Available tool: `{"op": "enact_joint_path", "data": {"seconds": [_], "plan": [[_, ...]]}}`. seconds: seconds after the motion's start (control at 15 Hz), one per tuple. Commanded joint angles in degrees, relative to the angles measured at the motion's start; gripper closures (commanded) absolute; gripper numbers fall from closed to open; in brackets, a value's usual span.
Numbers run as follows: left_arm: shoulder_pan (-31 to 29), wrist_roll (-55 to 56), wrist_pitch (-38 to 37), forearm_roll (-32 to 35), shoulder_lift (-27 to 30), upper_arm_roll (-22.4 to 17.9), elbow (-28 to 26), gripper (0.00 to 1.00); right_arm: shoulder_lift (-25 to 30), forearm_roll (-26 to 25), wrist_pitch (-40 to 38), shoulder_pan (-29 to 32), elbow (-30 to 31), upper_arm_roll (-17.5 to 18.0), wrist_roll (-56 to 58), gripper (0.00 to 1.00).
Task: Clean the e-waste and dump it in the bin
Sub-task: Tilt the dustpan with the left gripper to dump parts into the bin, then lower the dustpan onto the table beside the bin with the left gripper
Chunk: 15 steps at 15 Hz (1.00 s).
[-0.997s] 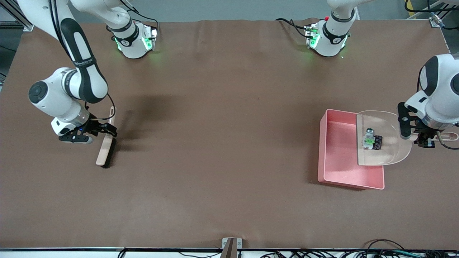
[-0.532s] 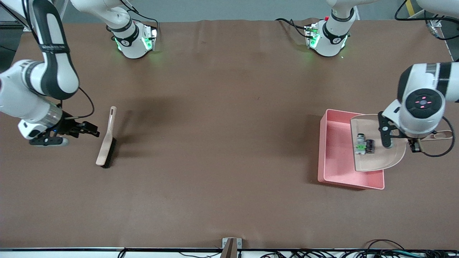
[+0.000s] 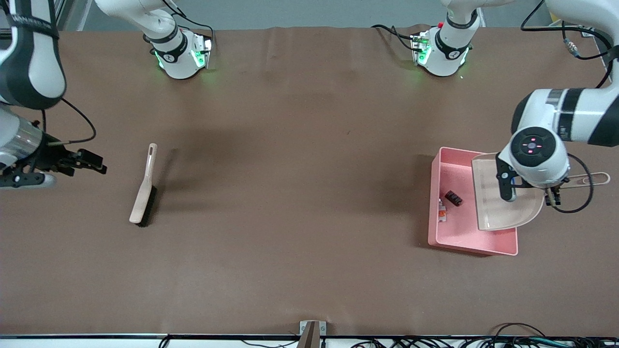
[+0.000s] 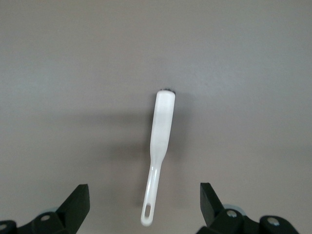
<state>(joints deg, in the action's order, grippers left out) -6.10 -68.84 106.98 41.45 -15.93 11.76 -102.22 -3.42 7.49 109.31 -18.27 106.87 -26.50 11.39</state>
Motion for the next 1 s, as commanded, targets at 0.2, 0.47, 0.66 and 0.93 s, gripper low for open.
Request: {"op": "enact_joint_path", "data": {"seconds": [0.2, 0.47, 0.66, 0.93], "plan": [[-1.5, -3.1, -2.6, -8.1, 1.4, 3.9, 9.0, 1.00, 3.0, -3.8, -9.1, 12.6, -5.7, 12.2, -1.7, 0.00], [0.2, -1.1, -2.5, -18.4, -1.5, 9.2, 10.5, 1.00, 2.7, -7.8, -13.0, 21.4, -11.0, 21.8, -1.3, 0.00], [7.7, 6.2, -2.1, -21.6, -10.0, 9.9, 14.3, 1.00, 2.5, -8.1, -13.9, 23.0, -13.0, 23.8, -2.0, 0.00], [15.8, 12.7, 0.3, -16.4, -19.6, 9.8, 18.6, 0.98, 2.5, -8.2, -17.7, 23.5, -16.3, 23.4, -5.1, 0.00]]}}
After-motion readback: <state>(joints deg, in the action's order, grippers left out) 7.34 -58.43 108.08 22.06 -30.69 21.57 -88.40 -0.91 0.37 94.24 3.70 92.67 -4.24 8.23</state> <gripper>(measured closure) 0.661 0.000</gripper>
